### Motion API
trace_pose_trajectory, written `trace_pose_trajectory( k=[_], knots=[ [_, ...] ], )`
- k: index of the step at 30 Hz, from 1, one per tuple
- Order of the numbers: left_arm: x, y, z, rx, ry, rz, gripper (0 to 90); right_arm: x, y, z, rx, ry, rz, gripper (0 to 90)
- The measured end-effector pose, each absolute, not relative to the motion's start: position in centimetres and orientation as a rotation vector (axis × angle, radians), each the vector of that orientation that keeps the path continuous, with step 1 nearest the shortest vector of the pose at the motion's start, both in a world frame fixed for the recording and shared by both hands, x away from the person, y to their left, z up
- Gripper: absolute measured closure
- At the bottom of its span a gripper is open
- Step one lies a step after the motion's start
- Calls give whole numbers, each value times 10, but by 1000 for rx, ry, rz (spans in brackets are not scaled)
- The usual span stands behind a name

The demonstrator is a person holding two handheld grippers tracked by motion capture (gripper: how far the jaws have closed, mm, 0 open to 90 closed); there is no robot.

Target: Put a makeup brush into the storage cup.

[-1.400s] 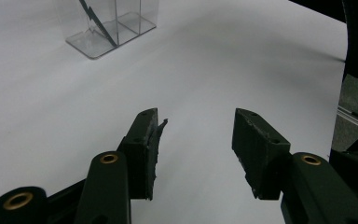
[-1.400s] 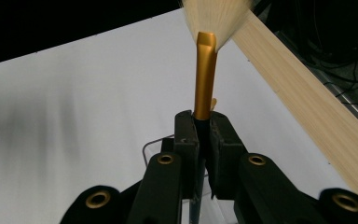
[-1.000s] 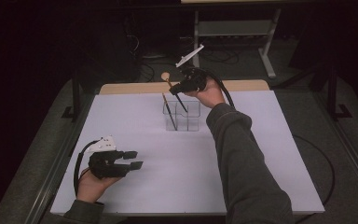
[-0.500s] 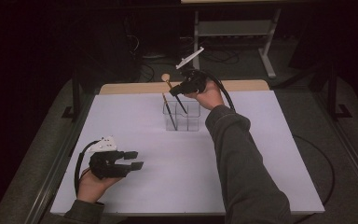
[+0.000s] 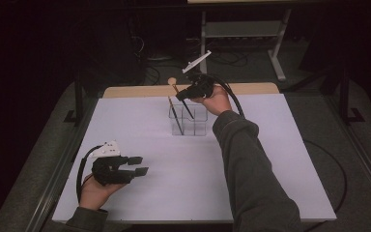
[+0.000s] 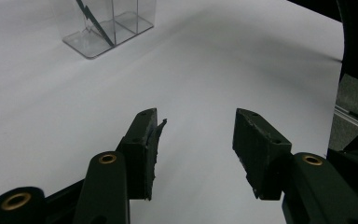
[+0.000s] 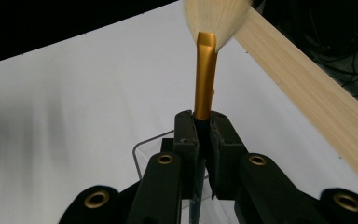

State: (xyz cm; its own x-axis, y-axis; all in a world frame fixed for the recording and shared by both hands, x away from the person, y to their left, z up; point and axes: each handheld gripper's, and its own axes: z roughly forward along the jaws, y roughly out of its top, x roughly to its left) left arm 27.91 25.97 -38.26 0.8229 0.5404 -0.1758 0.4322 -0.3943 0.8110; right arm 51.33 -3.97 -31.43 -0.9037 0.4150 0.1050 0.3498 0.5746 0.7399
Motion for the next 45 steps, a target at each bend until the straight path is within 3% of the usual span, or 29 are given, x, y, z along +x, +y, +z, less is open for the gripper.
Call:
trace_pose_trajectory(
  k=[45],
  knots=[
    [280,259,-385,2065,708,145,504,506,-48,-346,770,2702,1254,819]
  ],
)
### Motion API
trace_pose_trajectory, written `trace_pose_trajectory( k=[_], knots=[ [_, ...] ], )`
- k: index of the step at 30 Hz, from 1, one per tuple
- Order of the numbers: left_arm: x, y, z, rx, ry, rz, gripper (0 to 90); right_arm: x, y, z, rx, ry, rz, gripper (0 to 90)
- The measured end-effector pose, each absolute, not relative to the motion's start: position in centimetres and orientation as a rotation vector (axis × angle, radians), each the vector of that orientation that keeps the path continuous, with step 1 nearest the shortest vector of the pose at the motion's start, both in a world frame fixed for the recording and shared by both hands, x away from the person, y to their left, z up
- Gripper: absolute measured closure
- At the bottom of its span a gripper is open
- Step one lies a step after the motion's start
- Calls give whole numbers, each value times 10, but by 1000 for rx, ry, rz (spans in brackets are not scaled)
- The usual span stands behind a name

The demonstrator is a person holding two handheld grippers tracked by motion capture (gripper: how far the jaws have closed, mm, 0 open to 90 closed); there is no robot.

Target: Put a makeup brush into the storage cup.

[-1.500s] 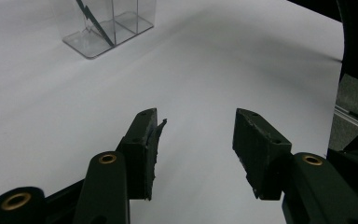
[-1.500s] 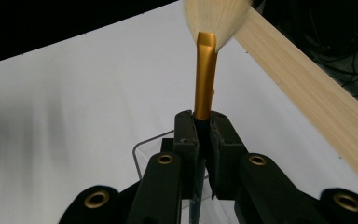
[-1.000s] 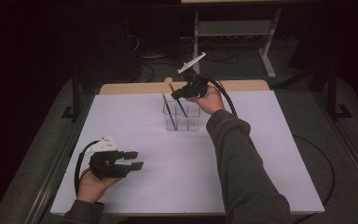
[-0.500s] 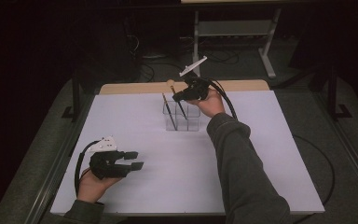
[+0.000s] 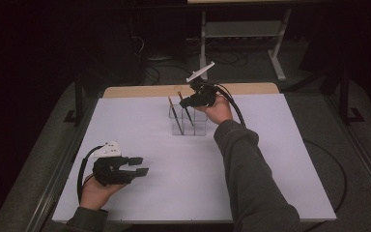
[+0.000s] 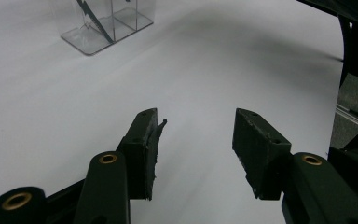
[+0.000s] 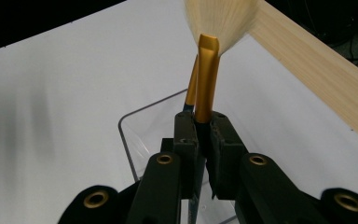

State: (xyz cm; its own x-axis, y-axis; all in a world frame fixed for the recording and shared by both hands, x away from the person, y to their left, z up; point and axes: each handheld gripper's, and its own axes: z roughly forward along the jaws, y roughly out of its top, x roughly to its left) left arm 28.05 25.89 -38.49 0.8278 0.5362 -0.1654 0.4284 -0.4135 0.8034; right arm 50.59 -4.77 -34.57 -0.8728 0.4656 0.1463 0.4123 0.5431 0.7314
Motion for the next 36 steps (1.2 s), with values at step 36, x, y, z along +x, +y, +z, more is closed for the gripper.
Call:
trace_pose_trajectory(
  k=[36],
  knots=[
    [279,257,-388,2048,744,168,447,488,-83,-338,844,2640,1317,553]
  ],
)
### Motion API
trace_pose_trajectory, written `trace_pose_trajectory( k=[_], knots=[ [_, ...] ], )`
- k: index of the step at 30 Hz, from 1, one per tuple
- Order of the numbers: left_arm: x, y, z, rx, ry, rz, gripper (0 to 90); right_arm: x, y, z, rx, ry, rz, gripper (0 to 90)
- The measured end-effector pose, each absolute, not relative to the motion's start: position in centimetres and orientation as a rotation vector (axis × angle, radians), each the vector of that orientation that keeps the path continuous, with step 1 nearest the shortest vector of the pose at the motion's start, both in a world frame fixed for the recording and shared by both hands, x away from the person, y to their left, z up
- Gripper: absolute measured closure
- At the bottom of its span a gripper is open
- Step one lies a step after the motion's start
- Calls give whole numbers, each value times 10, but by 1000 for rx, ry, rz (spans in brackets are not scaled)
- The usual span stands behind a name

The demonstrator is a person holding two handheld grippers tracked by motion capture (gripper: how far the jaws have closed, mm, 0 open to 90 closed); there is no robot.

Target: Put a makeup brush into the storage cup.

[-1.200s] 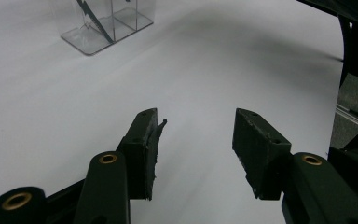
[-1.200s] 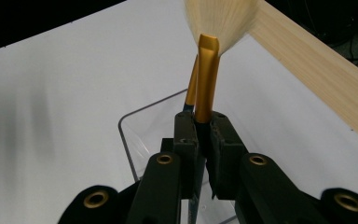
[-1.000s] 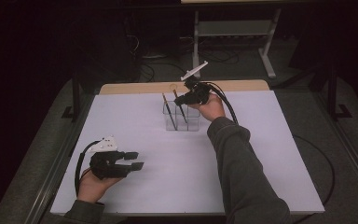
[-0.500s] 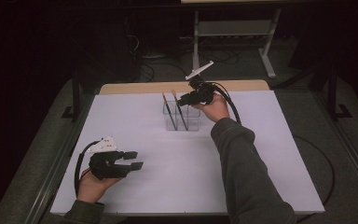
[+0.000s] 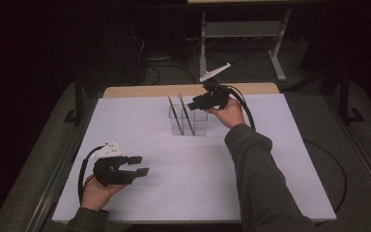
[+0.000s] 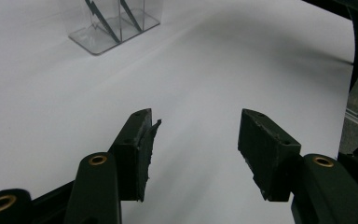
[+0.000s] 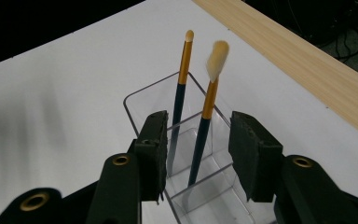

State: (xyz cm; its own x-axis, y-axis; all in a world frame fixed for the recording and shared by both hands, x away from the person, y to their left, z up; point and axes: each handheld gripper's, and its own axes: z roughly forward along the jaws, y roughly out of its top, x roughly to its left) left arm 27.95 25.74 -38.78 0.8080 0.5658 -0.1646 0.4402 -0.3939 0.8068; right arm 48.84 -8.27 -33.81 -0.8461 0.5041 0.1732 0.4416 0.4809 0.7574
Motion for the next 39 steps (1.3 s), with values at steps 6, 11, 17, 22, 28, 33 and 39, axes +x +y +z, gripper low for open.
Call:
trace_pose_trajectory(
  k=[6,11,17,22,28,33,39],
  knots=[
    [279,258,-387,2047,750,168,444,484,-93,-339,870,2628,1329,492],
    [278,259,-387,2046,761,166,439,479,-100,-340,875,2600,1344,457],
    [279,260,-386,2032,758,165,421,475,-106,-339,903,2600,1367,438],
    [280,262,-386,2031,770,168,405,470,-111,-336,905,2584,1380,408],
    [280,263,-386,2025,781,169,384,466,-117,-338,905,2570,1377,386],
    [281,264,-387,2029,784,182,363,460,-121,-338,914,2569,1381,368],
    [281,264,-386,2027,789,184,352,455,-127,-339,914,2550,1390,343]
  ],
)
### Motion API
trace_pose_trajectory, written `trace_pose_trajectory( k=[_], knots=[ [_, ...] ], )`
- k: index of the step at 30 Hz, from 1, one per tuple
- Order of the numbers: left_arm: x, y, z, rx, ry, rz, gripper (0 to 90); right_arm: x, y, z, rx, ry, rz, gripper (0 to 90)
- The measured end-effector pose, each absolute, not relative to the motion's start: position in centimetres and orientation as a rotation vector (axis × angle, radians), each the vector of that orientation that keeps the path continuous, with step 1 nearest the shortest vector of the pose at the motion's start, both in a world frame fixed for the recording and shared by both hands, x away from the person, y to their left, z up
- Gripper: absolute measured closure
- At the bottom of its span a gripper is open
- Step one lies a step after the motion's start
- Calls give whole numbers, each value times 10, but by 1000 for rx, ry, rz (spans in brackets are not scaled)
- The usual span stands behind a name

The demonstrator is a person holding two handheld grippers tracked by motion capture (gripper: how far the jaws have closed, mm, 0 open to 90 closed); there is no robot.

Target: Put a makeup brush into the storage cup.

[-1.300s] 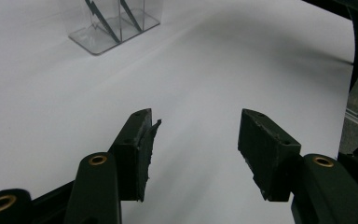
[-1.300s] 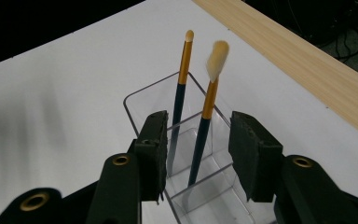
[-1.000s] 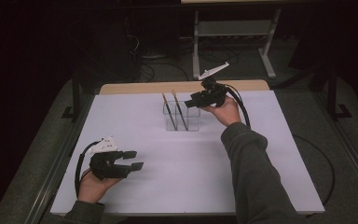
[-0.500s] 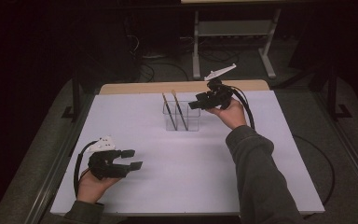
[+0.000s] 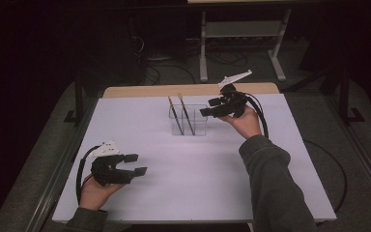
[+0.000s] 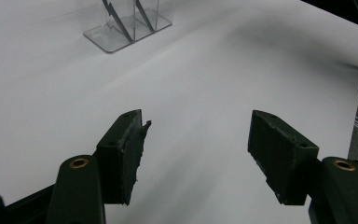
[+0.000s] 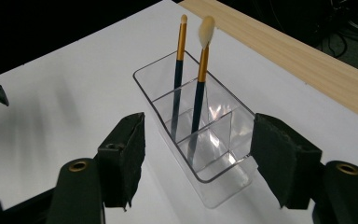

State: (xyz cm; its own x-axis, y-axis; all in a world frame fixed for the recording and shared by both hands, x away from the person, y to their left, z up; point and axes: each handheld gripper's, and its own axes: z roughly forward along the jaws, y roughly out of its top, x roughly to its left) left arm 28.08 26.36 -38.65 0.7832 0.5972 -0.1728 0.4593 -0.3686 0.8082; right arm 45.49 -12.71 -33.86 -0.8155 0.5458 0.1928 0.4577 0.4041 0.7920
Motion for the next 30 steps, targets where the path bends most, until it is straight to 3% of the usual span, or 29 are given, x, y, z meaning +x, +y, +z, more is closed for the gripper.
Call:
trace_pose_trajectory(
  k=[30],
  knots=[
    [281,266,-385,2020,814,219,277,432,-144,-341,932,2508,1432,280]
  ],
)
